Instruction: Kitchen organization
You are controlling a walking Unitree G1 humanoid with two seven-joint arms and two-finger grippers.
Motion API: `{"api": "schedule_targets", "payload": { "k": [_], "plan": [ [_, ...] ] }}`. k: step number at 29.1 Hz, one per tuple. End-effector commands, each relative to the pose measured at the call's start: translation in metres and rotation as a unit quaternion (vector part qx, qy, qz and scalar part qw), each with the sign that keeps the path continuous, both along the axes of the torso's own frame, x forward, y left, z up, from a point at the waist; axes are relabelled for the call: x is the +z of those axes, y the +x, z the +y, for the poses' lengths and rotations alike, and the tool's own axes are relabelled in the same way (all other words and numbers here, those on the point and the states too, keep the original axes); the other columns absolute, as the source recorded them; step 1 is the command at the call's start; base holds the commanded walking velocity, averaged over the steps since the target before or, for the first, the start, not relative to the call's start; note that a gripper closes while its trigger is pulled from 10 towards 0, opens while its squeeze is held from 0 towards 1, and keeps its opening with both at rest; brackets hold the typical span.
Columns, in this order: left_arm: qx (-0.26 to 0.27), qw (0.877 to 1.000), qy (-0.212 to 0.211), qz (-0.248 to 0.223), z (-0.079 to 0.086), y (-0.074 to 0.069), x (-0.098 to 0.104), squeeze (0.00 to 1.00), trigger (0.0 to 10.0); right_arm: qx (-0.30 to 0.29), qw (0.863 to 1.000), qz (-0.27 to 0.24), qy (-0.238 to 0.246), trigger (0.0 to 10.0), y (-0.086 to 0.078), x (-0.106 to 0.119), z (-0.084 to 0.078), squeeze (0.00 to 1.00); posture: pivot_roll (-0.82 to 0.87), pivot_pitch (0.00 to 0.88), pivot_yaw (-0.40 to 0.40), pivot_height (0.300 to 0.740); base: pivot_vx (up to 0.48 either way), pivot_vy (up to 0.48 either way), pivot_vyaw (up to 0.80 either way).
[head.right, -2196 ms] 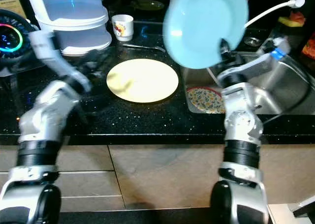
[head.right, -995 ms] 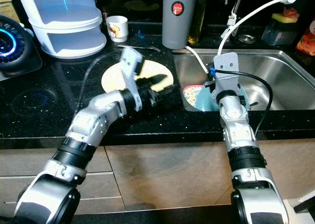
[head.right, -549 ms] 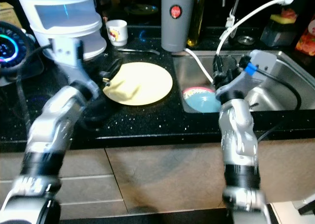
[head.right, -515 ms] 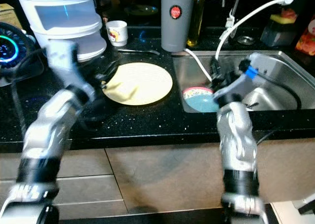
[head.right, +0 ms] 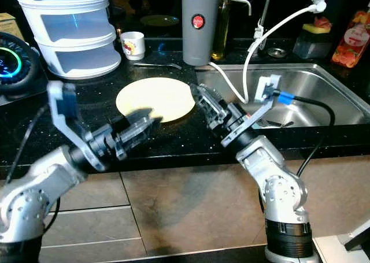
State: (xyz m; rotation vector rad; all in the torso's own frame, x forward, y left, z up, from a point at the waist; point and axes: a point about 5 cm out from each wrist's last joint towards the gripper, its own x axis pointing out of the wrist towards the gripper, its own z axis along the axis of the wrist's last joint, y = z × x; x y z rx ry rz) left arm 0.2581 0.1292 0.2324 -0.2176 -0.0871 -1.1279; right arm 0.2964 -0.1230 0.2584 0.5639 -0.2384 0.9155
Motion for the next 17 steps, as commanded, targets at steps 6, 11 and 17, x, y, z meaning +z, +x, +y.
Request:
{"api": "schedule_targets", "payload": {
  "k": [6,11,17],
  "plan": [
    [-0.021,0.986,0.161,0.039,0.002,-0.015,-0.040,0.00,10.0,0.079,0.979,0.058,-0.176,10.0,-0.011,-0.049,0.009,0.00,0.04,0.101,-0.029,0.740,0.000,0.000,0.00],
    [-0.044,0.970,0.219,0.094,0.004,-0.029,-0.071,0.00,10.0,0.122,0.960,0.108,-0.226,10.0,-0.022,-0.085,0.002,0.00,0.04,0.104,-0.032,0.740,0.000,0.000,0.00],
    [-0.056,0.959,0.247,0.124,0.005,-0.037,-0.092,0.00,10.0,0.163,0.941,0.142,-0.261,10.0,-0.032,-0.109,-0.002,0.00,0.04,0.108,-0.029,0.740,0.000,0.000,0.00]
  ]
}}
